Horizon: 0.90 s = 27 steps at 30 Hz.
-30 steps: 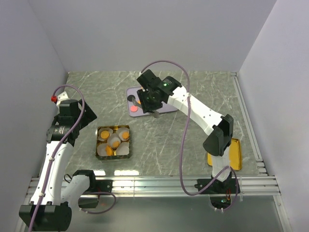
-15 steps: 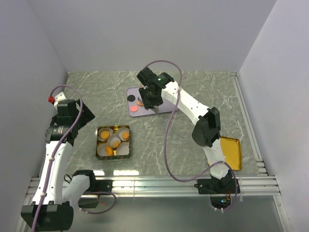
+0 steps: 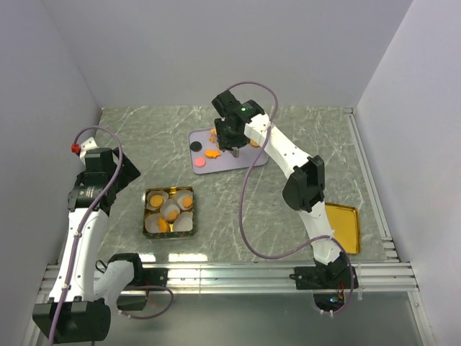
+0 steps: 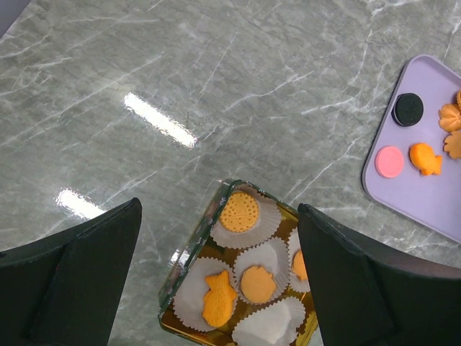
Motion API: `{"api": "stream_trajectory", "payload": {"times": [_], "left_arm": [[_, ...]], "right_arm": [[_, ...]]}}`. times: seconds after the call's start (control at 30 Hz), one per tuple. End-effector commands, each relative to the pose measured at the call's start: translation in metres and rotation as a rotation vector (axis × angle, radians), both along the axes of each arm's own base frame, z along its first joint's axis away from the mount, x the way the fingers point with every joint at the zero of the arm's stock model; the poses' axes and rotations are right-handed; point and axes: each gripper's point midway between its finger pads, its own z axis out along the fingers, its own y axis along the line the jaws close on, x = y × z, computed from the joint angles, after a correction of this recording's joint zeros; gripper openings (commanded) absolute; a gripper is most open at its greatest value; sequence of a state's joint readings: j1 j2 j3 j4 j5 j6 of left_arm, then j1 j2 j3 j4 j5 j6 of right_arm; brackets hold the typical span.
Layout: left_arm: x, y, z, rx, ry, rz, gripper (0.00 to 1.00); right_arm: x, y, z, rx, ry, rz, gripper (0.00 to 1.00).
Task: Pack the cookies
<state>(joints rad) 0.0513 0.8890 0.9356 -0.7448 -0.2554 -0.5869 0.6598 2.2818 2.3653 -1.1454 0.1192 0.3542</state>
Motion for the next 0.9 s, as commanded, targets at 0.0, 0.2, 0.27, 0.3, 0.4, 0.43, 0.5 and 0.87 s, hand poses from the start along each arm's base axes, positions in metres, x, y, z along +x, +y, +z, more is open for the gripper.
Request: {"api": "stream_trajectory", "payload": {"times": [0.0,0.2,0.27,0.3,0.4,0.43,0.5,0.87], "left_arm": [[0.005,0.000,0.003,0.007,-0.018,-0.012,0.95],[0.005,0.000,0.003,0.007,-0.018,-0.012,0.95],[0.005,0.001,0.002,0.008,-0.016,-0.010,0.95],[0.005,0.001,0.003,0.008,-0.017,-0.011,0.95],[0.005,0.001,0.002,0.008,-0.016,-0.010,0.95],[0.005,0.001,0.002,0.007,-0.015,-0.009,0.95],[0.005,0.000,0.002,0.007,-0.013,-0.013,0.95],[0.006,0.000,0.002,0.006,-0.016,-0.016,0.94]], "right_arm": [[0.021,0.003,0.024,0.054,-0.088,-0.047,0.54],[0.029,0.006,0.011,0.059,-0.073,-0.054,0.54],[0.029,0.006,0.004,0.048,-0.061,-0.059,0.54],[0.029,0.004,0.001,0.042,-0.056,-0.064,0.54],[0.030,0.001,-0.006,0.025,-0.046,-0.078,0.54],[0.029,0.001,-0.009,0.026,-0.038,-0.080,0.54],[0.030,0.002,-0.010,0.030,-0.035,-0.082,0.54],[0.023,0.007,-0.020,0.060,0.007,-0.076,0.43]]}}
